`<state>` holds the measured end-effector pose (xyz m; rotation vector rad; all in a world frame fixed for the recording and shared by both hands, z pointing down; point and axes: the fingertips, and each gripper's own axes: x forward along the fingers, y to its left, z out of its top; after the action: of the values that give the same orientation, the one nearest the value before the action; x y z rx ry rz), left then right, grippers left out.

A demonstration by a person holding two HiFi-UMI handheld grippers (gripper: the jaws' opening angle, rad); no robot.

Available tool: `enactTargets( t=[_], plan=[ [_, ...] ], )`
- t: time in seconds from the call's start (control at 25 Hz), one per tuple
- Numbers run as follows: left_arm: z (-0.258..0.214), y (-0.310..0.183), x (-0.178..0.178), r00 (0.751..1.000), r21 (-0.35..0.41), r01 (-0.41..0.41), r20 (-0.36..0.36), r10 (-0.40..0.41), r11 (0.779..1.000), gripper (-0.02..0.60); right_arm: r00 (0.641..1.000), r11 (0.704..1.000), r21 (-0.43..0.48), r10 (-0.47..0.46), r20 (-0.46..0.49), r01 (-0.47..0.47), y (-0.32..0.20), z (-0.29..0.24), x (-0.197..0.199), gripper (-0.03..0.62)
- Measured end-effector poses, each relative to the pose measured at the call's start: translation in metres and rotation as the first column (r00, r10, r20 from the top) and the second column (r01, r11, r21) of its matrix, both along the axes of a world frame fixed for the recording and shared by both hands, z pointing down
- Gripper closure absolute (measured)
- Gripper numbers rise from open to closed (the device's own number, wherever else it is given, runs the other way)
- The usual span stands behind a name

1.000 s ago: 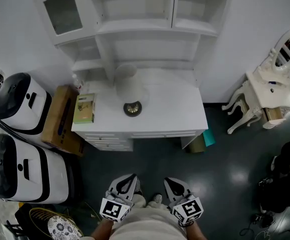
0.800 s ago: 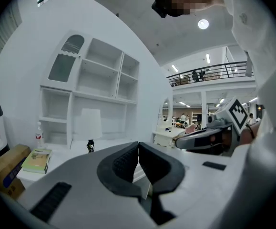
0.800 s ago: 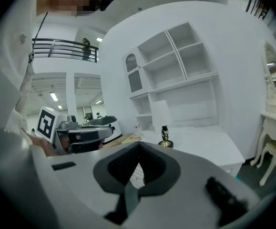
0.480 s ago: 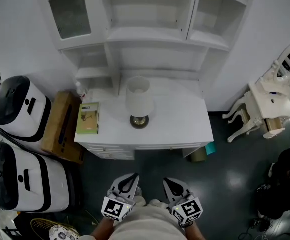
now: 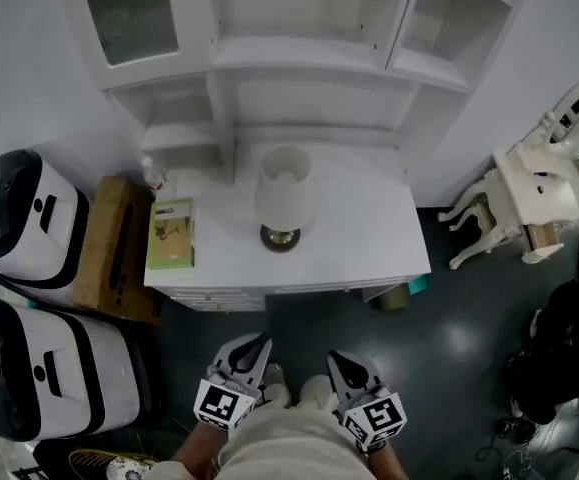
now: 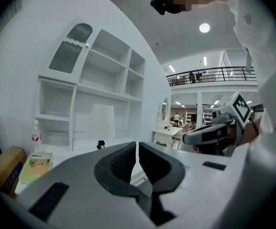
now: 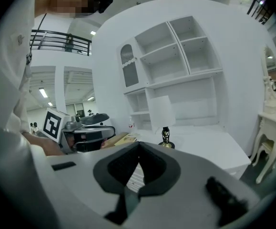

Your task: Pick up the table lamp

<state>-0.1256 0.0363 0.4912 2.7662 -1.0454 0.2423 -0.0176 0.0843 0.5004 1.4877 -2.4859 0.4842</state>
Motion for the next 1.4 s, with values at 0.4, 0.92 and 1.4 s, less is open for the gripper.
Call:
enactTargets(
  t=[0.4, 0.92, 1.4],
  plan=[
    [0.022, -0.021, 0.006, 1.0, -0.046, 0.019, 0.015, -0.018, 0.999, 0.571, 1.0, 0.999, -0.032, 0.019, -0.003, -0.019, -0.021, 0.014, 0.017, 0.582],
    [0.015, -0.077, 0.065, 0.995, -0.055, 0.093, 0.04, -0.091, 0.994, 0.568, 0.997, 0.998, 0.013, -0.054, 0.051, 0.054, -0.095, 0.008, 0.072, 0.582],
    [0.03, -0.117, 0.136, 0.985, -0.075, 0.168, 0.063, -0.164, 0.983, 0.488, 0.988, 0.991, -0.013, -0.129, 0.081, 0.13, -0.14, 0.027, 0.145, 0.582]
  ],
)
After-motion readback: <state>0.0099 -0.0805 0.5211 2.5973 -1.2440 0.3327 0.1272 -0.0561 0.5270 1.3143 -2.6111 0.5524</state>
